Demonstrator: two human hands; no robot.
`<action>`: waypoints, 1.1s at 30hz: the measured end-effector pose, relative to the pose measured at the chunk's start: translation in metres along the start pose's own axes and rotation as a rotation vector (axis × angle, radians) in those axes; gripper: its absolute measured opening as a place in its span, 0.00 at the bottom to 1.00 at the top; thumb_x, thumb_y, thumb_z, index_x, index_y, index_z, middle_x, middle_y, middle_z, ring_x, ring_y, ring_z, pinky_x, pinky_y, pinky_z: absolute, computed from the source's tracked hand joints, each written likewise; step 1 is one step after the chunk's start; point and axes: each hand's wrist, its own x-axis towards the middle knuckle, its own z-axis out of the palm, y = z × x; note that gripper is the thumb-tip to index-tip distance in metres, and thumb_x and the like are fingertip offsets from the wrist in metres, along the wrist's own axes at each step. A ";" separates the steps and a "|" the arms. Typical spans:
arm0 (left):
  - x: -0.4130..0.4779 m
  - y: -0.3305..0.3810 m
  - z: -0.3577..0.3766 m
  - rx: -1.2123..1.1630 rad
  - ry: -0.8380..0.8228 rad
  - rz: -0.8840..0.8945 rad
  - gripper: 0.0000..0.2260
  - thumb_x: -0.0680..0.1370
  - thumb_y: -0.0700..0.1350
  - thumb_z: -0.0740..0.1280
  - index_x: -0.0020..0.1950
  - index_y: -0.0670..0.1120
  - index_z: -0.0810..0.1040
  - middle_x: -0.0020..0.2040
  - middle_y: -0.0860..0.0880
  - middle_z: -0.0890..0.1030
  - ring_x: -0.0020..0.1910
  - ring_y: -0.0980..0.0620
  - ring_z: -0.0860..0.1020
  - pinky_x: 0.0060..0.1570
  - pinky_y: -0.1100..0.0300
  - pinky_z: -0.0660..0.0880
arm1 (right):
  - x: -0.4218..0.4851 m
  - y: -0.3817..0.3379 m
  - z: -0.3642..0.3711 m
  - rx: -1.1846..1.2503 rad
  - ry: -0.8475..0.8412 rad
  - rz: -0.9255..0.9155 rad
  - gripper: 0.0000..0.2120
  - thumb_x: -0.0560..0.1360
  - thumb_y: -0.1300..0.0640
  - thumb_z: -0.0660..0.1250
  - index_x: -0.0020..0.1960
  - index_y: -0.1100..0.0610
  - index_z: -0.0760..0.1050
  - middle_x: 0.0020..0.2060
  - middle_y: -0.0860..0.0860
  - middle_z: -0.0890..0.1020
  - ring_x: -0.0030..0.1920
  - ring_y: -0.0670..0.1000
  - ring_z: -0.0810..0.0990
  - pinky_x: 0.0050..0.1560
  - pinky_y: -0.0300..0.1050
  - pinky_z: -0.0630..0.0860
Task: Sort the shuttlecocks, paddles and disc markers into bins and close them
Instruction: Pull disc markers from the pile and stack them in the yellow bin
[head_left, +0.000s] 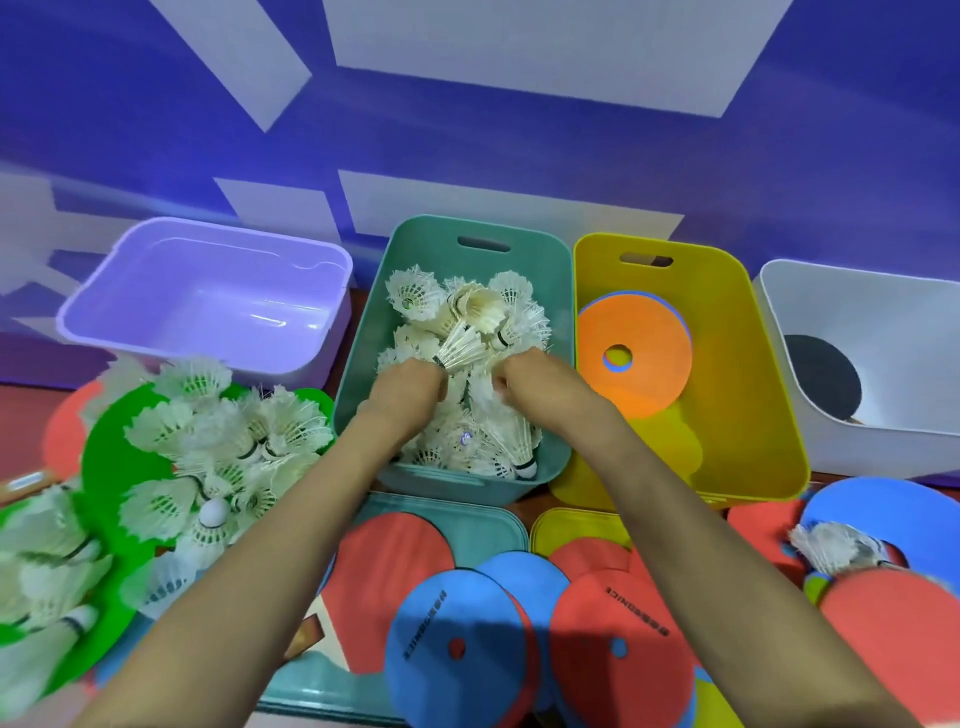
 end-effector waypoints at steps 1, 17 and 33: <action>0.001 0.000 0.001 -0.020 -0.011 0.003 0.13 0.75 0.33 0.58 0.52 0.45 0.78 0.52 0.43 0.80 0.50 0.43 0.78 0.48 0.53 0.74 | 0.002 -0.002 0.001 -0.037 -0.069 0.020 0.11 0.72 0.72 0.58 0.46 0.60 0.75 0.43 0.56 0.76 0.43 0.58 0.76 0.41 0.44 0.70; -0.049 0.049 -0.025 -0.301 0.291 0.061 0.14 0.74 0.47 0.70 0.58 0.49 0.76 0.58 0.48 0.76 0.55 0.48 0.75 0.52 0.52 0.73 | -0.079 0.026 -0.023 0.171 0.207 -0.048 0.22 0.76 0.53 0.65 0.69 0.51 0.65 0.65 0.50 0.71 0.60 0.54 0.74 0.53 0.49 0.73; -0.100 0.339 0.079 -0.507 0.227 0.538 0.10 0.73 0.42 0.66 0.53 0.45 0.78 0.47 0.47 0.78 0.45 0.50 0.77 0.46 0.63 0.71 | -0.300 0.273 0.034 0.440 0.565 0.355 0.17 0.73 0.60 0.68 0.62 0.56 0.74 0.56 0.53 0.78 0.53 0.54 0.77 0.56 0.49 0.72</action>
